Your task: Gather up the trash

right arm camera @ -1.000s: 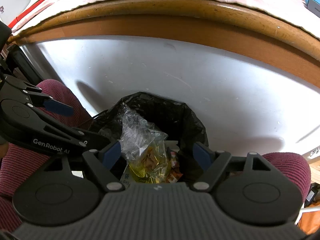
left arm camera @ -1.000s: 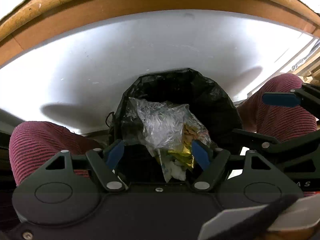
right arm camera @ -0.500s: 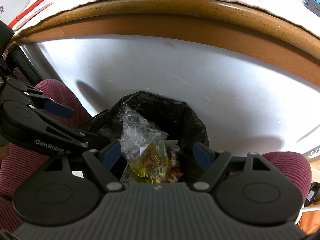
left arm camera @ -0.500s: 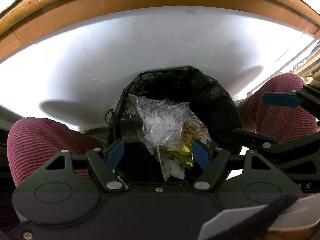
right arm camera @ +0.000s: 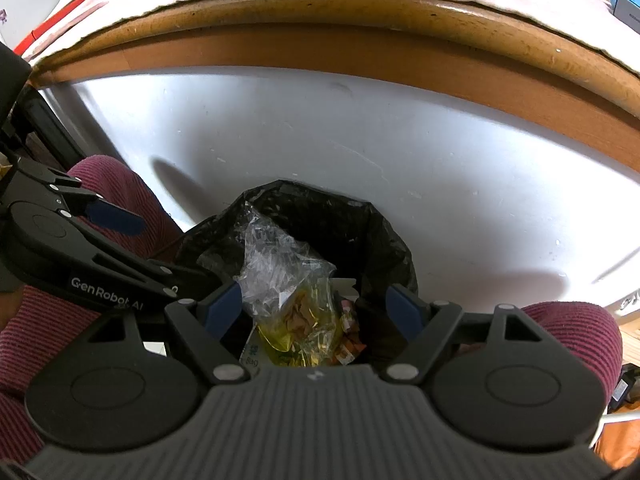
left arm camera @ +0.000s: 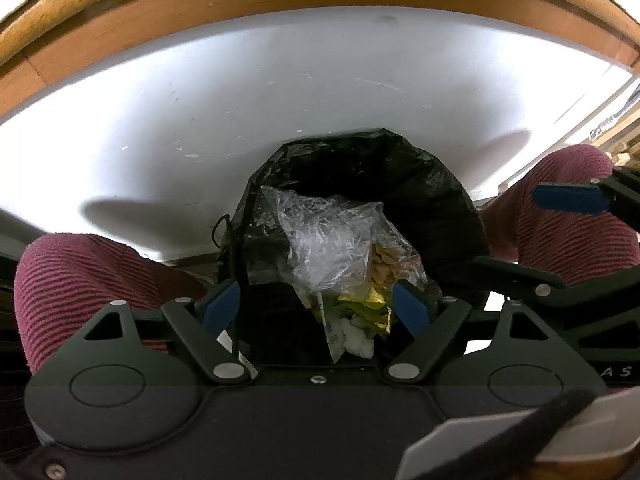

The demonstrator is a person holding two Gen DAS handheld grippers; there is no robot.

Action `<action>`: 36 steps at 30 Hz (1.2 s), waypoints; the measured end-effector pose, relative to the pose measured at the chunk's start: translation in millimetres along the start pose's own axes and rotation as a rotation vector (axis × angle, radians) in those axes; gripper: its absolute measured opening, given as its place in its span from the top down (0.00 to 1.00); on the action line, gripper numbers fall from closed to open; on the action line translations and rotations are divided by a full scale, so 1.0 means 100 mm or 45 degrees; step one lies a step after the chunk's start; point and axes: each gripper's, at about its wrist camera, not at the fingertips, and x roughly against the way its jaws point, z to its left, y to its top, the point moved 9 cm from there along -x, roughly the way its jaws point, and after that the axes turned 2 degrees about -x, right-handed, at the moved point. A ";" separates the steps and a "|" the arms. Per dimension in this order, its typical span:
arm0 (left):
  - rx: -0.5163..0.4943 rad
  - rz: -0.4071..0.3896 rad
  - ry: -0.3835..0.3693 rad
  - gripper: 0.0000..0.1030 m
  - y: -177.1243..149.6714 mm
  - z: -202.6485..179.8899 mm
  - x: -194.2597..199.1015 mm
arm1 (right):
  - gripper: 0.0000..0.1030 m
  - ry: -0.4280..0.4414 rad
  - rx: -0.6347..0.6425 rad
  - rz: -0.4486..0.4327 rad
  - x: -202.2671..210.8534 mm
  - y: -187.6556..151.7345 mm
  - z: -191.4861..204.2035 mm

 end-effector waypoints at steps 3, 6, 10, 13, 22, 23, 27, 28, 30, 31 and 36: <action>-0.016 -0.003 0.018 0.20 -0.01 -0.01 0.00 | 0.15 -0.001 0.003 0.000 0.00 -0.01 0.00; -0.007 0.011 0.005 0.20 -0.02 -0.01 -0.02 | 0.15 -0.001 0.001 0.001 0.00 -0.01 0.00; -0.004 0.018 -0.002 0.20 -0.03 -0.01 -0.04 | 0.15 -0.003 0.003 0.000 0.00 -0.01 -0.01; -0.009 0.013 0.005 0.20 -0.03 -0.02 -0.04 | 0.15 -0.002 0.003 0.001 -0.01 -0.01 -0.01; -0.028 0.015 0.036 0.12 -0.04 -0.03 -0.05 | 0.15 -0.005 0.003 0.008 -0.02 -0.03 -0.02; -0.025 0.017 0.034 0.12 -0.04 -0.03 -0.06 | 0.15 -0.006 0.002 0.008 -0.02 -0.03 -0.02; -0.012 0.021 0.019 0.12 -0.05 -0.02 -0.06 | 0.15 -0.006 0.000 0.008 -0.02 -0.03 -0.02; -0.014 0.017 0.018 0.12 -0.05 -0.02 -0.06 | 0.15 -0.006 0.001 0.009 -0.02 -0.02 -0.03; -0.017 0.012 0.021 0.12 -0.05 -0.02 -0.06 | 0.15 -0.007 0.001 0.009 -0.02 -0.02 -0.02; -0.020 0.009 0.023 0.12 -0.05 -0.02 -0.06 | 0.15 -0.007 0.002 0.009 -0.02 -0.02 -0.03; -0.017 0.007 0.018 0.12 -0.05 -0.03 -0.05 | 0.15 -0.006 0.000 0.009 -0.02 -0.02 -0.03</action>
